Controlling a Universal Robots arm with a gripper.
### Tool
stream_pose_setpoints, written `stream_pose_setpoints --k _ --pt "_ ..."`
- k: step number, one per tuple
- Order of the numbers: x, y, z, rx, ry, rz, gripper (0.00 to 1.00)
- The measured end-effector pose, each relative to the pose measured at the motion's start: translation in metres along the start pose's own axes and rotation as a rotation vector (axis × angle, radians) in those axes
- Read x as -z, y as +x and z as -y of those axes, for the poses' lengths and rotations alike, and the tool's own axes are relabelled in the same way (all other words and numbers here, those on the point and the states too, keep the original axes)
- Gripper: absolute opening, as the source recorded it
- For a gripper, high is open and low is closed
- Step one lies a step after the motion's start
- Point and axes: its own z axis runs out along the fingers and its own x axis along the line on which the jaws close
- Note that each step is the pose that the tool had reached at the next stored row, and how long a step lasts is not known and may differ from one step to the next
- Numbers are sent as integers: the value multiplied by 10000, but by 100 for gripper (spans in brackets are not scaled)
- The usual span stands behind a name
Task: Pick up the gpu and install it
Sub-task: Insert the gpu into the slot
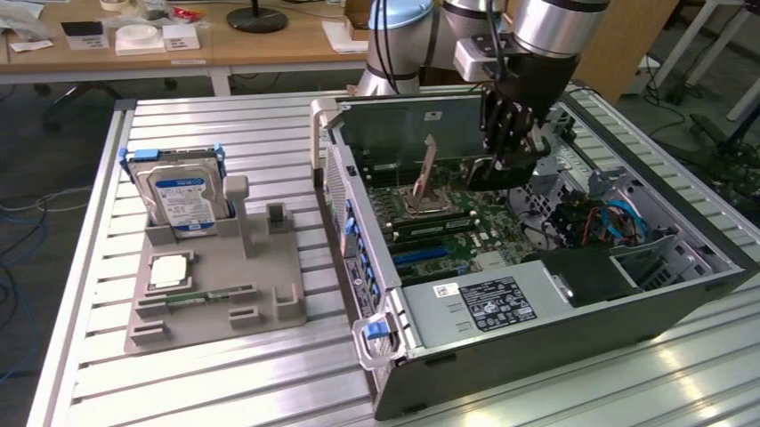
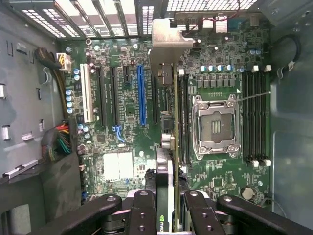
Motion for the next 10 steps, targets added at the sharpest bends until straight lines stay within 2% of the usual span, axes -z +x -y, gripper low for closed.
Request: stream_pose_setpoints --k 10 --pt "-28 66 -5 0 1 2 27"
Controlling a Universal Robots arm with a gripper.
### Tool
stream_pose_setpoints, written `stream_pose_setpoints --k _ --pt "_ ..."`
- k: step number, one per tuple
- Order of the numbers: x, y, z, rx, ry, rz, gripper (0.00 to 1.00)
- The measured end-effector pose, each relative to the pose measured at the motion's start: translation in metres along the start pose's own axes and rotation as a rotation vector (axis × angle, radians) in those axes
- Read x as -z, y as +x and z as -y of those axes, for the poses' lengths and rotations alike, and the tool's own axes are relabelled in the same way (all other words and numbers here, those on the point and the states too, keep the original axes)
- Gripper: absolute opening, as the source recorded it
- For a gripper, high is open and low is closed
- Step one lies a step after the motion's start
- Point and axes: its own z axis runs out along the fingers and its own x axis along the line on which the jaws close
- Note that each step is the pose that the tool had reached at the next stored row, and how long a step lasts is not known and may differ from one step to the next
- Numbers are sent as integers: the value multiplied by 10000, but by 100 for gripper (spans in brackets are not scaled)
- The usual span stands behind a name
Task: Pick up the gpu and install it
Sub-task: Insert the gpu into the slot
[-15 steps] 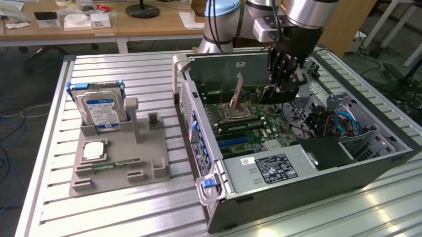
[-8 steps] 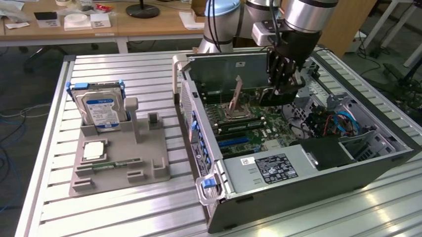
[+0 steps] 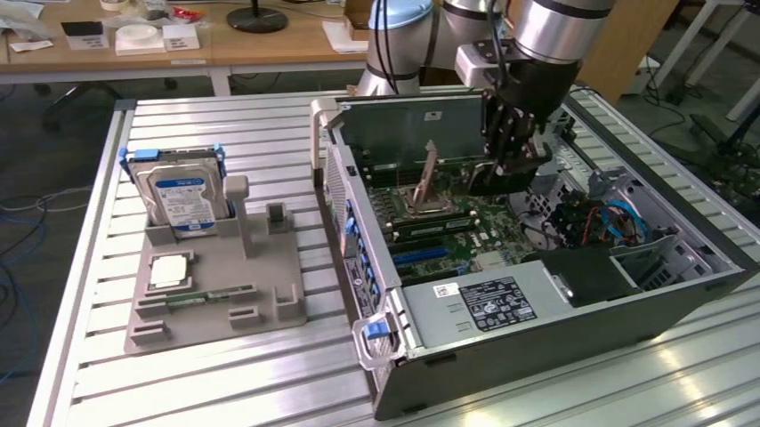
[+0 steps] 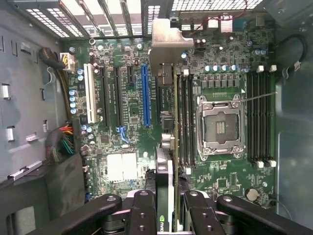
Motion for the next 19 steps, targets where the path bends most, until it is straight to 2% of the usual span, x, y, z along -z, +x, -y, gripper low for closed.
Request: stream_pose_setpoints --k 4,10,19 --pt "-64 8 -14 1 -2 -2 27" --pt "-83 41 -35 1 -2 -3 27" --pt "-166 67 -87 5 -3 -6 27"
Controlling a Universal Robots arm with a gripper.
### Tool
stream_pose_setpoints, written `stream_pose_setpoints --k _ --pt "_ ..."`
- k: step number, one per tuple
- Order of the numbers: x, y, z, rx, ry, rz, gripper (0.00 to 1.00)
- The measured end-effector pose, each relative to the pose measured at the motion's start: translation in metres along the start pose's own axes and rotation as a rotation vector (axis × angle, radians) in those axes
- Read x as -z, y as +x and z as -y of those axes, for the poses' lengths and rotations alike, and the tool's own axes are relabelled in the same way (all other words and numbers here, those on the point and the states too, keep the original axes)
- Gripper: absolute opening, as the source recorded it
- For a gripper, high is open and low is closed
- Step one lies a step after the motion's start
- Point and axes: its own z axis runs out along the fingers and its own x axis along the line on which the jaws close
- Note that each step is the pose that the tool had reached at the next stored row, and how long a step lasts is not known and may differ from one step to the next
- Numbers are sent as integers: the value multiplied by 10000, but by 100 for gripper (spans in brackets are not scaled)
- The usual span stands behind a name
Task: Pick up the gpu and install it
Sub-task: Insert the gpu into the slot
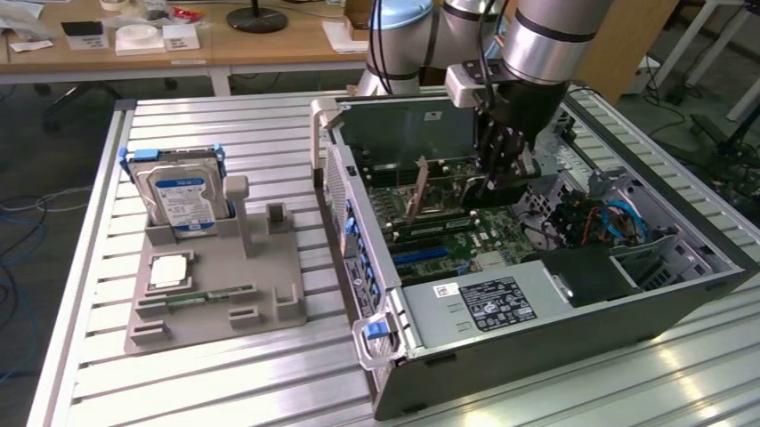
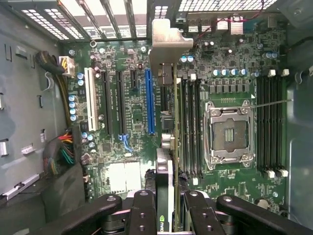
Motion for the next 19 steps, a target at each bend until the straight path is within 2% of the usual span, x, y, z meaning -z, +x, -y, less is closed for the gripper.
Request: stream_pose_setpoints --k 10,15,19 --pt "-76 7 -38 0 0 1 27" --pt "-88 62 -41 12 0 3 27" --pt "-141 72 -45 19 0 2 27"
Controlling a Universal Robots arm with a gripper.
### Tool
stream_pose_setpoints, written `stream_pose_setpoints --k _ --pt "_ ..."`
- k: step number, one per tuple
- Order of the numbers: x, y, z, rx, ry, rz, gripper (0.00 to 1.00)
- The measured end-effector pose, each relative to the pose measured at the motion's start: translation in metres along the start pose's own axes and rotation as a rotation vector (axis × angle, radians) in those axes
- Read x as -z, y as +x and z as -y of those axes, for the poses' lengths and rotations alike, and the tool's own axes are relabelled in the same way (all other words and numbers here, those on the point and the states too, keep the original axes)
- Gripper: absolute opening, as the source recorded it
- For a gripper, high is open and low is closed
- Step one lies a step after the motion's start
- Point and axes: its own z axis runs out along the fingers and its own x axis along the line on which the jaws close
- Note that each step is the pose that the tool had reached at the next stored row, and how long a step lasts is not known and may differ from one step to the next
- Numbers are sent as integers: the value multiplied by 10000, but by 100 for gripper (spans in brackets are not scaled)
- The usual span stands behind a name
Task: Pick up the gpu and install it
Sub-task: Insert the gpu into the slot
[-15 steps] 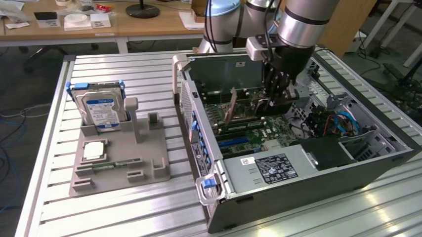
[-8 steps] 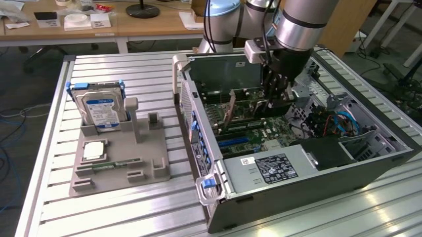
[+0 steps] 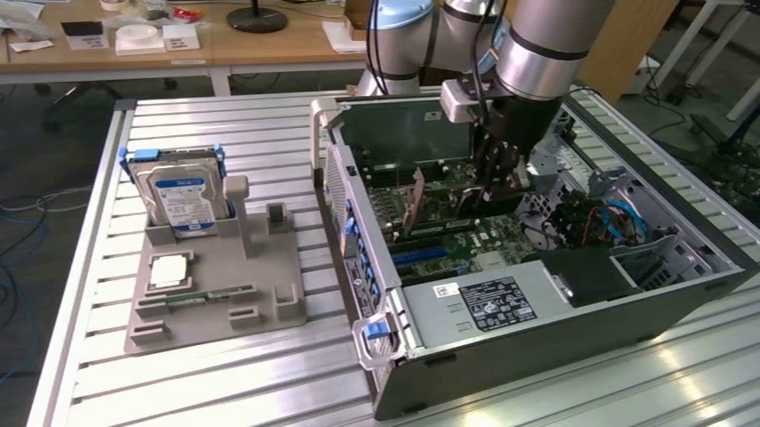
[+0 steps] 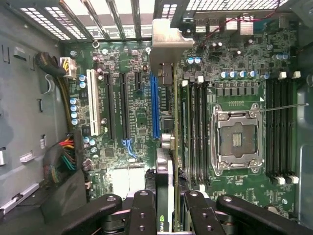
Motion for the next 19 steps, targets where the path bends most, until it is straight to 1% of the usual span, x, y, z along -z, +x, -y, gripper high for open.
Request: stream_pose_setpoints --k 4,9,14,19 --pt "-51 3 -7 2 0 1 27" --pt "-52 3 -11 0 0 -1 27" --pt "-63 8 -75 1 3 1 27" --pt "-131 12 -89 2 3 1 27"
